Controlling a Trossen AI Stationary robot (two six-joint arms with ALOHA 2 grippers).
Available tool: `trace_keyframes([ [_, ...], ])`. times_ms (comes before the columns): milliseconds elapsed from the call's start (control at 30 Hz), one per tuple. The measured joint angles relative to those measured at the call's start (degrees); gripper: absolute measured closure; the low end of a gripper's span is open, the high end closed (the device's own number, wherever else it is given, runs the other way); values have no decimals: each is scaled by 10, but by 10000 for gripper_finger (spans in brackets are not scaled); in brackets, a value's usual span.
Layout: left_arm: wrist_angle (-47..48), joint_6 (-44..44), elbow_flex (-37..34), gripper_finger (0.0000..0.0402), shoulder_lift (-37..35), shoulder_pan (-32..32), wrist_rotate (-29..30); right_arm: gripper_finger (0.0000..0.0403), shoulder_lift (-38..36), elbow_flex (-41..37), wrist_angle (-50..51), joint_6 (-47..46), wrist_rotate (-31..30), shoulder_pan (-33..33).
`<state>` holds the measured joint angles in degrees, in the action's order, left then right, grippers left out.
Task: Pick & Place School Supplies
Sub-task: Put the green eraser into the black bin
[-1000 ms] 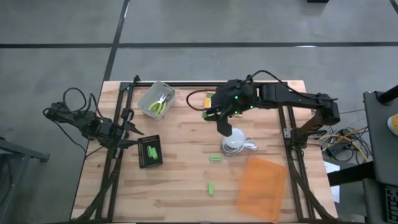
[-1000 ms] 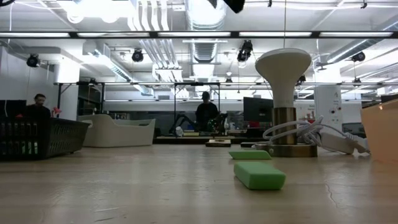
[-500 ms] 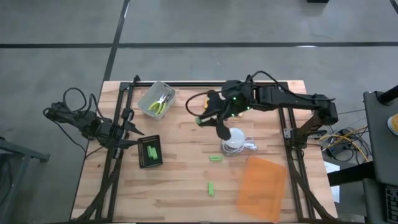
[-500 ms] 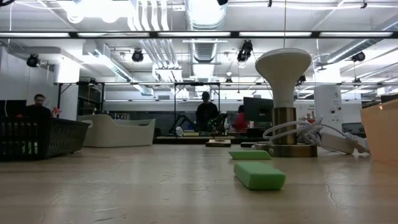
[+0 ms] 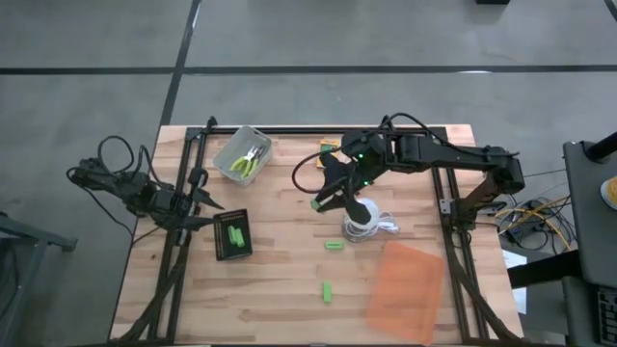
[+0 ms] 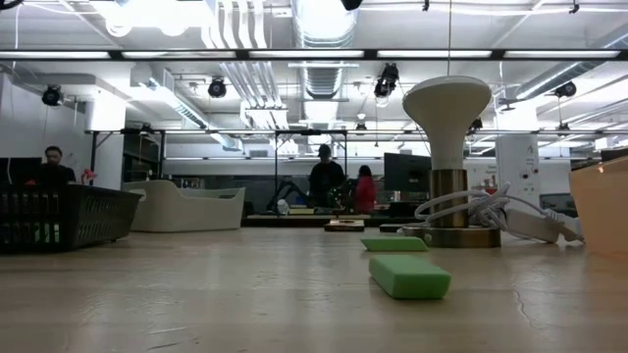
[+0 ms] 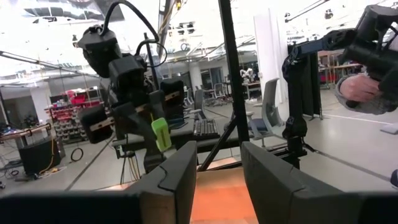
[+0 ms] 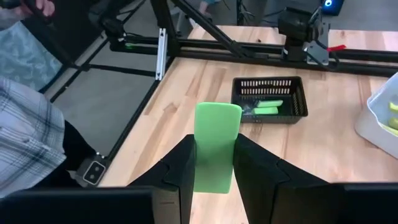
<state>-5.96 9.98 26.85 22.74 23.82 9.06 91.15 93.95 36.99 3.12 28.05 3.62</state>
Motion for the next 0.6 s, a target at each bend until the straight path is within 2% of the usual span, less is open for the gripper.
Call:
trace_keyframes([
  [33,-3,-16,0,268,0,0,-1,310,0,-1,-1,-4,-2,0],
  [133,-9,-158,0,268,0,1,-30,310,0,-6,1,-6,-18,0],
  [200,-19,-208,0,268,0,1,-33,310,0,-11,0,-6,-34,0],
  [333,-67,-259,0,268,3,1,-25,310,0,-19,1,-25,-68,0],
  [500,-105,-285,0,268,4,1,-25,310,0,-21,1,-31,-79,0],
  [600,-134,-315,0,268,4,1,-17,310,0,-21,0,-34,-115,0],
])
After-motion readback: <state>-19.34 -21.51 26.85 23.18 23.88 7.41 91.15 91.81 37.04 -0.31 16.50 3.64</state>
